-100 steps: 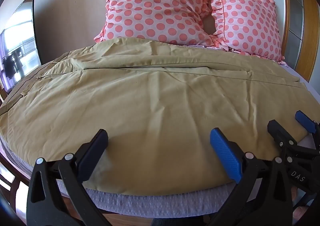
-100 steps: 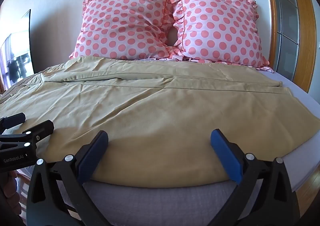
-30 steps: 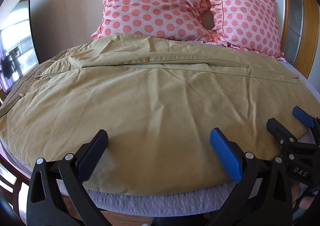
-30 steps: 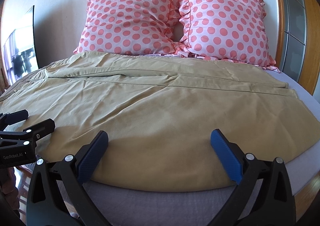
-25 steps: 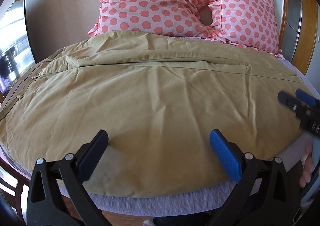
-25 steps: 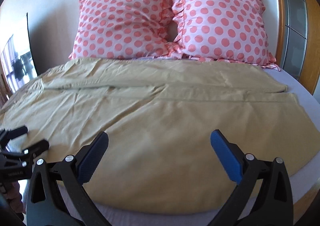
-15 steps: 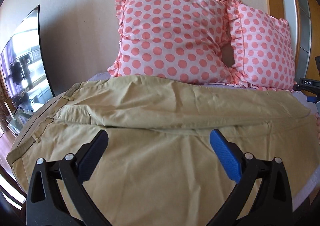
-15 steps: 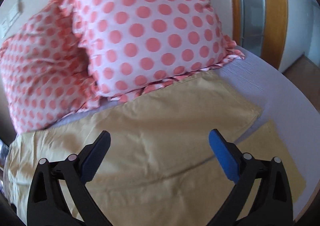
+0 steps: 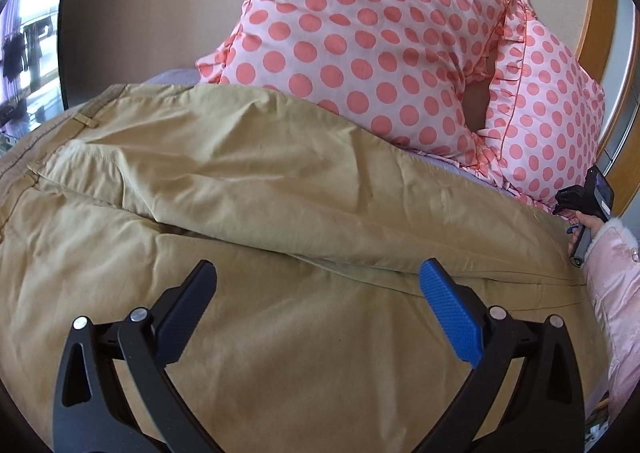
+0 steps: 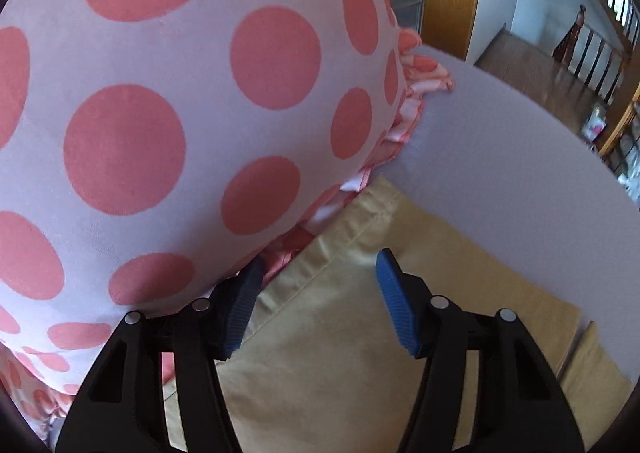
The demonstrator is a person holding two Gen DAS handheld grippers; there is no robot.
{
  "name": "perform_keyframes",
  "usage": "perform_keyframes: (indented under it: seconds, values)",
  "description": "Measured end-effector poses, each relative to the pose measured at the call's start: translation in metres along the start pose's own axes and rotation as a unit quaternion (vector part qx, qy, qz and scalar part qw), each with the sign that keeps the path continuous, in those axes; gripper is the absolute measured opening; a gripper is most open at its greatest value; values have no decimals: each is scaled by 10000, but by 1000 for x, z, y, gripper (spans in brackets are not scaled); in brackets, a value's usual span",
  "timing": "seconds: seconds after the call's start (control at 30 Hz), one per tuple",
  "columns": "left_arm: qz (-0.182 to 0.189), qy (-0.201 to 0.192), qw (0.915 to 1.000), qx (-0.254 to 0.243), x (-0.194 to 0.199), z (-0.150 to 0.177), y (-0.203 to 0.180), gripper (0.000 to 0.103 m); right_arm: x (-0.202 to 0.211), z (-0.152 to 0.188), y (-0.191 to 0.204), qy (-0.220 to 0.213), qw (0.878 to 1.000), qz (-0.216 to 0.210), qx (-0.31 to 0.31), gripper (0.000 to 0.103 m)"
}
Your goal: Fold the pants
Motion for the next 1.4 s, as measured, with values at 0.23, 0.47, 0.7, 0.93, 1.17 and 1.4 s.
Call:
perform_keyframes:
  seconds: [0.23,0.47,0.7,0.93,1.17,1.4]
  values:
    - [217,183,9995,164,-12,0,15,101,7,17,-37,-286,9956,-870,-208,5]
    - [374,153,9988,272,10,9,6,101,106,86,-138,-936,9555,-2745,-535,5]
    - [671,-49,9970,374,15,8,7,101,117,154,-207,170,9341,-3330,-1279,7]
    - [566,-679,9961,70,67,13,0,101,105,168,-212,468,9279,-3390,-1481,47]
    - [905,-722,9918,547,82,0,22,101,86,163,-213,416,9004,-4017,-1618,2]
    - [767,-433,9868,1361,60,-48,59,101,125,196,-285,-481,8650,-4692,-1715,1]
Point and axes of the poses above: each gripper's, at about its wrist camera, not at the fingertips, and x roughly against the way its jaws point, y to its left, z to its underside, the point moved 3 cm from there along -x, roughly the way its jaws point, and after that the axes turned 5 degrees about z, right-handed, at the moved point
